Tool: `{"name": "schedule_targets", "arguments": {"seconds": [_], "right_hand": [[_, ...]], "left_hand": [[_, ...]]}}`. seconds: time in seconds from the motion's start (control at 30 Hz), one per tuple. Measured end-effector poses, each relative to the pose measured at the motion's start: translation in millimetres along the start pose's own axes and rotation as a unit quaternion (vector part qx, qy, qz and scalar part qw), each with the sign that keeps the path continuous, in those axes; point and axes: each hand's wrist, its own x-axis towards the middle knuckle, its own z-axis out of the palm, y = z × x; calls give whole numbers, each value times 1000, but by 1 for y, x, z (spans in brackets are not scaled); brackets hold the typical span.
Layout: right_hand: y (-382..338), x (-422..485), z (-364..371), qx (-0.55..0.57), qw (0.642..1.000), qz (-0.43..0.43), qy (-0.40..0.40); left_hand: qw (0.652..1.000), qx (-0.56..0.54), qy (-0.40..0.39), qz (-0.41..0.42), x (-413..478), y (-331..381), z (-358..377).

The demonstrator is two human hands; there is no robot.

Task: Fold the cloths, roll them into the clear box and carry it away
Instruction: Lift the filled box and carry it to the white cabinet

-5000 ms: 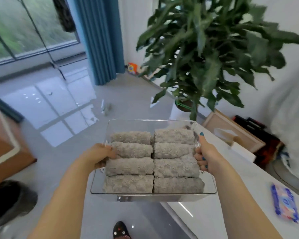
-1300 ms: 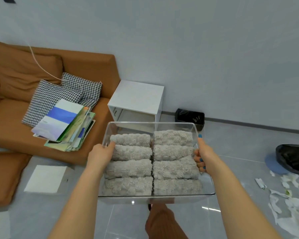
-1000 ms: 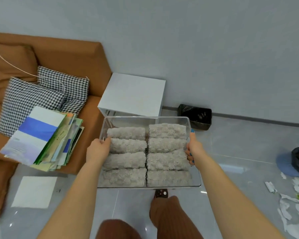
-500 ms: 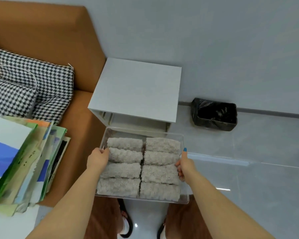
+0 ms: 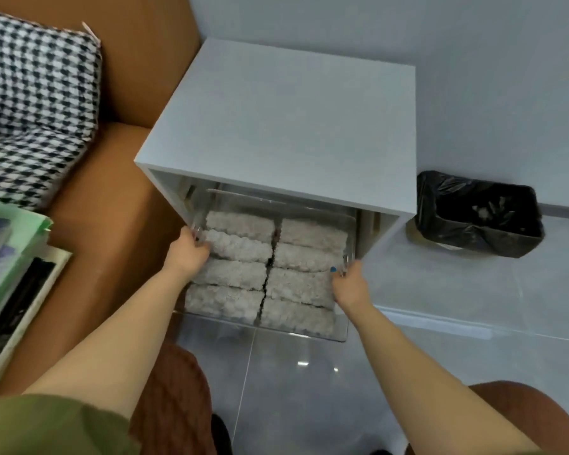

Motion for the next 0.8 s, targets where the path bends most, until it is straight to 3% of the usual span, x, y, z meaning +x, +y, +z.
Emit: {"name": "schedule_targets", "arguments": {"seconds": [0.27, 0.53, 0.8], "right_hand": [[7, 78, 23, -81, 996, -11, 36], [-7, 107, 27, -248, 967, 9, 51], [-12, 117, 32, -226, 971, -9, 81]], "left_hand": [[996, 33, -55, 58, 80, -11, 38], [985, 126, -37, 112, 121, -21, 43], [981, 152, -25, 121, 137, -19, 41]]}}
